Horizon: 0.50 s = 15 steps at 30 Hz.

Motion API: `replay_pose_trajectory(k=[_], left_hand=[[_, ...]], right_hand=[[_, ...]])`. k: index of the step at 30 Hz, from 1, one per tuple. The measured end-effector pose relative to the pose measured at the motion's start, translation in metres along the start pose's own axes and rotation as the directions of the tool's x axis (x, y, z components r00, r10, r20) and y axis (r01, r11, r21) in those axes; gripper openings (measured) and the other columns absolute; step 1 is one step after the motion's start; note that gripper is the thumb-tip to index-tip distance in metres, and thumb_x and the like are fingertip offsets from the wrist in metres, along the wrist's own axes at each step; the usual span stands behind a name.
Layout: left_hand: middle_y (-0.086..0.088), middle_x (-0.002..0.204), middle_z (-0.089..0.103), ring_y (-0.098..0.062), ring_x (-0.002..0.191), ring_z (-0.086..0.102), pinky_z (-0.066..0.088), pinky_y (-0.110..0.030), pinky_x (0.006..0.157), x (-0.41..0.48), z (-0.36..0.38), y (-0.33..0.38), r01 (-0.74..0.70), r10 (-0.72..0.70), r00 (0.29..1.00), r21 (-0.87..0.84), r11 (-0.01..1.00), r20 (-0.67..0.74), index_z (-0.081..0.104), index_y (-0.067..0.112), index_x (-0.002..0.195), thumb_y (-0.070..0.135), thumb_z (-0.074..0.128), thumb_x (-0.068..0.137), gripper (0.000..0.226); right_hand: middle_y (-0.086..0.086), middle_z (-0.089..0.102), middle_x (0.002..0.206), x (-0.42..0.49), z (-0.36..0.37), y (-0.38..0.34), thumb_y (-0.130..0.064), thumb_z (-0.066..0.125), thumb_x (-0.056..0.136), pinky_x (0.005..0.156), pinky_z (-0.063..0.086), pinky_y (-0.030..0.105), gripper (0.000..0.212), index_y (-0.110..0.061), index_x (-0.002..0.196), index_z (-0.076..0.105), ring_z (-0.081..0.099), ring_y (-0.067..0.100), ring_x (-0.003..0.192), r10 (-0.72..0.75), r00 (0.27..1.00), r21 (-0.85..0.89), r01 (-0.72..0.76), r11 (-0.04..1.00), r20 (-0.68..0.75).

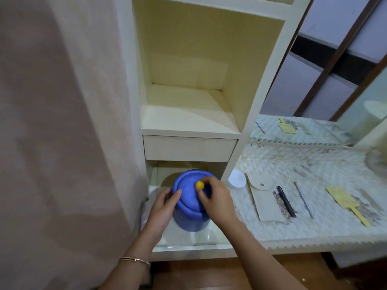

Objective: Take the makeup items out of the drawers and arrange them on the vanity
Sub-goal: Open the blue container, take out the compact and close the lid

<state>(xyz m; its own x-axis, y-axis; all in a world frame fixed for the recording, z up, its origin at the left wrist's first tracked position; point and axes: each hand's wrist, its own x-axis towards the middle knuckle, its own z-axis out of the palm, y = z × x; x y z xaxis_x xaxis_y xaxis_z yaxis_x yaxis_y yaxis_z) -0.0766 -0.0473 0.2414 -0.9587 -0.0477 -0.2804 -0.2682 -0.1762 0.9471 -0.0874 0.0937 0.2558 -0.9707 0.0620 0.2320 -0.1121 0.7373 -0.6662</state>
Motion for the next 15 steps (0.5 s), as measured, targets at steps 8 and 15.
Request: replay_pose_trajectory(k=[8,15], left_hand=[[-0.004,0.113,0.060,-0.010,0.091,0.056,0.043,-0.017,0.068,0.0055,-0.0014,-0.0029,0.034,-0.036,0.999,0.100,0.994,0.013,0.051,0.009,0.120,0.018,0.059,0.087,0.035],[-0.001,0.105,0.054,-0.017,0.098,0.054,0.040,-0.026,0.081,0.0051,0.0028,-0.0056,-0.011,0.012,1.000,0.152,0.988,-0.004,0.048,0.016,0.112,0.014,0.058,0.088,0.026]], right_hand=[[0.008,0.063,0.100,-0.0011,0.0026,0.0004,-0.028,0.048,0.092,0.074,0.049,0.040,0.020,-0.011,0.099,0.056,0.057,0.025,0.091,-0.045,0.999,-0.103,0.048,0.993,0.028],[0.010,0.064,0.102,0.0003,0.0034,0.0025,-0.027,0.045,0.093,0.072,0.040,0.030,0.022,-0.010,0.101,0.056,0.056,0.025,0.093,-0.008,0.999,-0.071,0.011,0.997,0.041]])
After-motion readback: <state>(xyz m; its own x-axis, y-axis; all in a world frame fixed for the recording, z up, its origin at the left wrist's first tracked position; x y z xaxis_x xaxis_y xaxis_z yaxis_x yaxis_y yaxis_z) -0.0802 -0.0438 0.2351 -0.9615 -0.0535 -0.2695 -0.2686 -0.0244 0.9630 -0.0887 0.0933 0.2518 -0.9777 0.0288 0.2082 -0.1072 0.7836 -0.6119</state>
